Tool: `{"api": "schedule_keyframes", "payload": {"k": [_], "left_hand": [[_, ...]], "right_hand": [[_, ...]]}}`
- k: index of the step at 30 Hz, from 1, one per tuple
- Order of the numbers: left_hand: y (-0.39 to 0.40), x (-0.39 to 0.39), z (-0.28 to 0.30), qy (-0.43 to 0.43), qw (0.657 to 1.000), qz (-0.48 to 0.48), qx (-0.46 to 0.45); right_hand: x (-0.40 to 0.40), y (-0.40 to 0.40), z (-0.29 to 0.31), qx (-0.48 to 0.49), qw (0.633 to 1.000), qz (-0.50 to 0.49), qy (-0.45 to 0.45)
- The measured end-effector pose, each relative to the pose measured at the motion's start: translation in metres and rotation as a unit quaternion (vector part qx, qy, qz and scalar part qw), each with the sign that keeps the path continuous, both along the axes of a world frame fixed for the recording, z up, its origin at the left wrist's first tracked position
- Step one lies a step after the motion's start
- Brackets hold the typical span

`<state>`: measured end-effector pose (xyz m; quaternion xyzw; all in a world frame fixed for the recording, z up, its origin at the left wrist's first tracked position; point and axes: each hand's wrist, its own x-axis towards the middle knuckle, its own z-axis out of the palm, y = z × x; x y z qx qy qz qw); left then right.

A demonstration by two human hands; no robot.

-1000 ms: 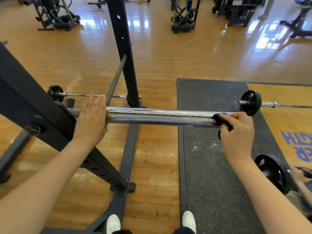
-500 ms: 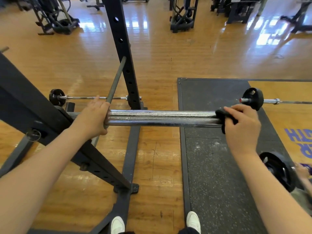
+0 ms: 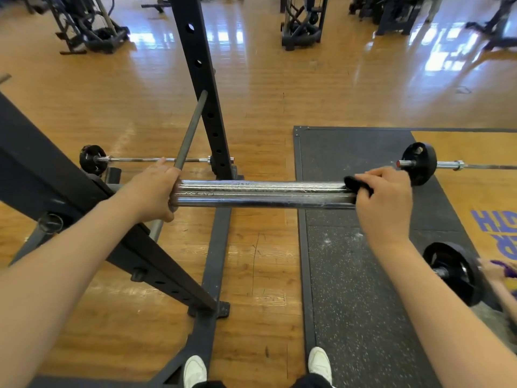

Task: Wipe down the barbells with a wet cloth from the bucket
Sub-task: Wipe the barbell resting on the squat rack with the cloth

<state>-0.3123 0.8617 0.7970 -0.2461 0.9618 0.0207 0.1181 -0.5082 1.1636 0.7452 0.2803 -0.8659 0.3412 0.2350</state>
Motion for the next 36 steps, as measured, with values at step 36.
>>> {"api": "schedule_keyframes", "payload": {"k": [36], "left_hand": [[-0.005, 0.006, -0.009, 0.014, 0.999, -0.012, -0.028]], "right_hand": [[0.015, -0.011, 0.007, 0.008, 0.999, 0.031, -0.029]]}}
